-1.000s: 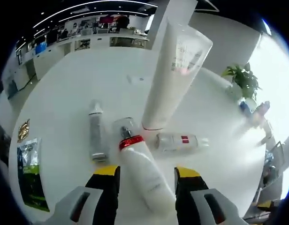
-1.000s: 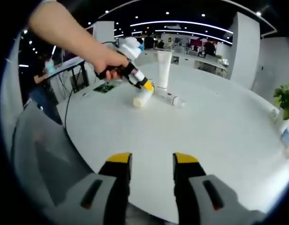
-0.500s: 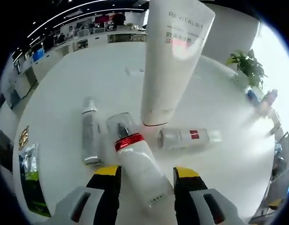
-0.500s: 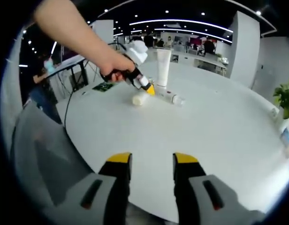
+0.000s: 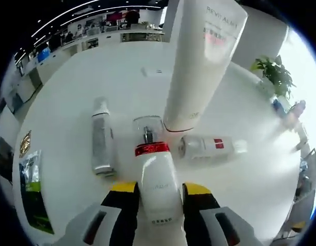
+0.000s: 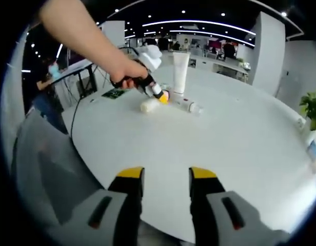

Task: Arrange the skincare products in the storage area until every visible bottle or jar stands upright without overlapping.

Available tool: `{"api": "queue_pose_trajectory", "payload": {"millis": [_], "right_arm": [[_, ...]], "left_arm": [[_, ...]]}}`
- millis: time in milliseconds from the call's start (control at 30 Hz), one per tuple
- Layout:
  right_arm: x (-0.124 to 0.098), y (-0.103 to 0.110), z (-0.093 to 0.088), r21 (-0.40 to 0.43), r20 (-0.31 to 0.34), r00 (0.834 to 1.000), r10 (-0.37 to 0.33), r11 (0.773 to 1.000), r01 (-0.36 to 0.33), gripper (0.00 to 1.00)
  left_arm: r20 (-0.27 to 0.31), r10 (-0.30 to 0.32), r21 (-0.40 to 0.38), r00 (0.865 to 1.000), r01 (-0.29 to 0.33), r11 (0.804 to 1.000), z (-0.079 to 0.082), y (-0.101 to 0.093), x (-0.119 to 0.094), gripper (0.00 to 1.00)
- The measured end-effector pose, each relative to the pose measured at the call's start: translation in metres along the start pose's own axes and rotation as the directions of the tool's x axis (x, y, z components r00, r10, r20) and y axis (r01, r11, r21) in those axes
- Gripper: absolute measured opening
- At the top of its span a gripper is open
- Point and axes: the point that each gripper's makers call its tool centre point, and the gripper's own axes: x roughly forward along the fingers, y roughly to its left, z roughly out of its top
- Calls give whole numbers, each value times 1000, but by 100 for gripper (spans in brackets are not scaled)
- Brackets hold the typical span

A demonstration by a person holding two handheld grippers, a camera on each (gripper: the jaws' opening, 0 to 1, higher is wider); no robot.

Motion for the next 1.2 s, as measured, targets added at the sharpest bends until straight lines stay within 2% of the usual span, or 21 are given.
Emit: {"api": "queue_pose_trajectory", "payload": {"millis": [67,267,500,667,800,900,1033,1200], "right_arm": [[0,1,0,-2,0,1000,2,1000,-2,36],[0,1,0,-5,-1,1000,5,1000,-5,36],[0,3,1,-10,-1,1000,12,1000,-12,36],[0,3,1,-14,-1,1000,15,1000,-15,36],[0,4,0,-16,-2,1000,17,1000,-17,36],[0,3,0,-18,-4,1000,17,1000,-17,36],[0,2,0,-15,-5,1000,14,1000,-14,36],[0,2,-1,-12,-6,1000,11,1000,-12,36]], "left_arm": [[0,11,-18,1000,-11,1000,-2,5,-2,32],[-7,13,-2,1000,-13,1000,-11,13,-6,31],[-45,-5,88,999,9,996,-30,16,-19,31],[-75,-36,188,997,50,981,-40,16,-25,31],[-95,-45,231,994,66,971,-39,16,-25,32],[-123,-20,265,992,52,963,-38,16,-23,32],[-122,-11,279,992,45,959,-35,16,-22,32],[-111,-6,274,994,36,961,-30,15,-18,37]]}}
